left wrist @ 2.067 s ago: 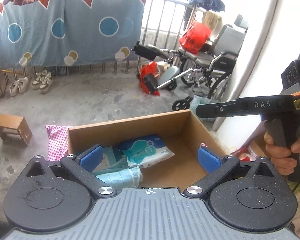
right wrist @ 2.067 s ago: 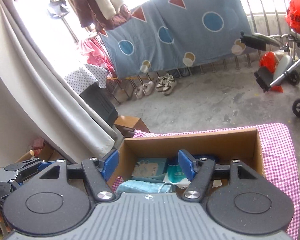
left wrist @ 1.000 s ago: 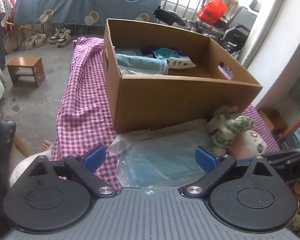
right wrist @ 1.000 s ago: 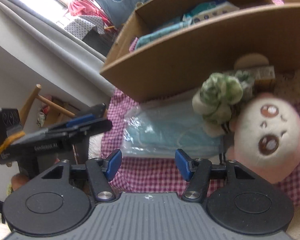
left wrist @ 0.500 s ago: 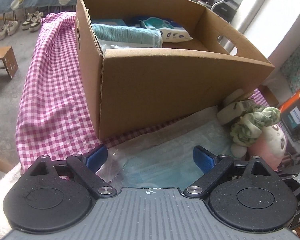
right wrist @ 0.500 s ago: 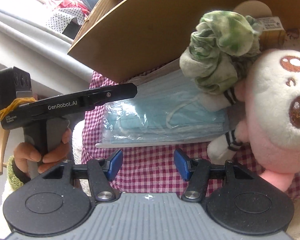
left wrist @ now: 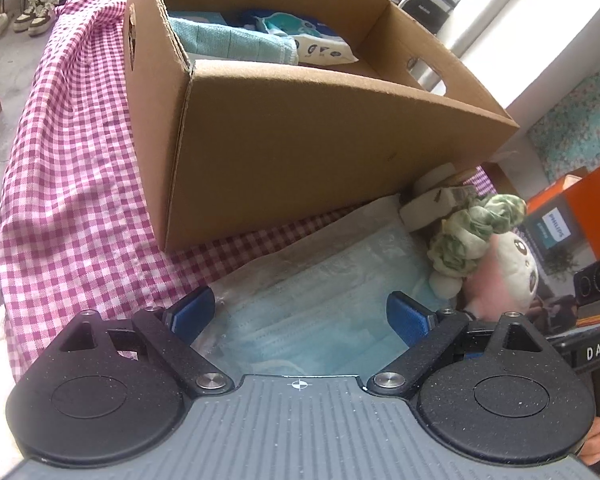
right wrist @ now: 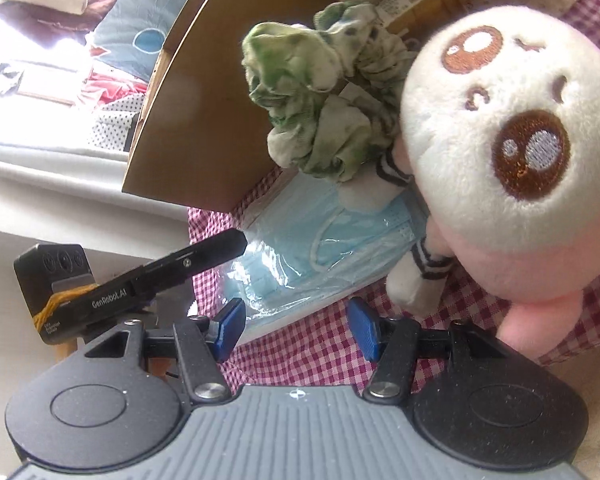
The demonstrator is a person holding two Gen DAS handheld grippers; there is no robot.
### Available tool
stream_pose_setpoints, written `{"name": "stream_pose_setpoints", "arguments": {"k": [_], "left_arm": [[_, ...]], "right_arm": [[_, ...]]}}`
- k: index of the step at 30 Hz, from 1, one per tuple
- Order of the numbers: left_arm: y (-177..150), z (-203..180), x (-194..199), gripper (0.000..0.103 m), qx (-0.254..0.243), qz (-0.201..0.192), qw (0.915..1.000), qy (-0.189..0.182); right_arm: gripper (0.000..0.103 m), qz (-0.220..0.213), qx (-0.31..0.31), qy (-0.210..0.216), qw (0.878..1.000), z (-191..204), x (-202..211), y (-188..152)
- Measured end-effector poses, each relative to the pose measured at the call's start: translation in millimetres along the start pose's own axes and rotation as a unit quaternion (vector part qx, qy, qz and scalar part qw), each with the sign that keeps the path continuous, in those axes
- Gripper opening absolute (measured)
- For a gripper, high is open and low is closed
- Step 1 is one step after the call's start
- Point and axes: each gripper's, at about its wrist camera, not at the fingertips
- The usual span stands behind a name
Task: Organize soft objects
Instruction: 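Grasp the edge of the blue face mask bag with the right gripper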
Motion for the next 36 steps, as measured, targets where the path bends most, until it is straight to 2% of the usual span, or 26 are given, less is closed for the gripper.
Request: {"name": "stream_pose_setpoints", "arguments": {"k": [10,14,25,33,36], "left_arm": [[-29,-15,16,0.094,0.002,0.030,0.9994,-0.018],[-42,-22,22,0.095,0.000,0.037,0.9993,-0.010],[-76,-27,45,0.095,0.033,0.056,0.9970,-0.043],[-103,-40,56,0.095,0.041,0.071,0.9940,-0.073],[-107,-42,61,0.095,0.037,0.069,0.9951,-0.060]], "right_arm": [[0.060,-0.002,-0.006,0.015,1.000,-9,1,1],[0.062,-0.005,-0.006,0.018,1.000,-10,0,-1],[0.062,0.012,-0.002,0.029,1.000,-4,-9,1],[0.062,0.008,0.019,0.017,1.000,5,-12,4],[0.061,0.005,0.036,0.005,0.999,11,-13,4]]}}
Point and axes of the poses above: each gripper's, at about its wrist camera, not at the fingertips, and x roughly against the way its jaws point, z to its left, y to its top, and after that the axes turned 4 degrees about -y, right-handed
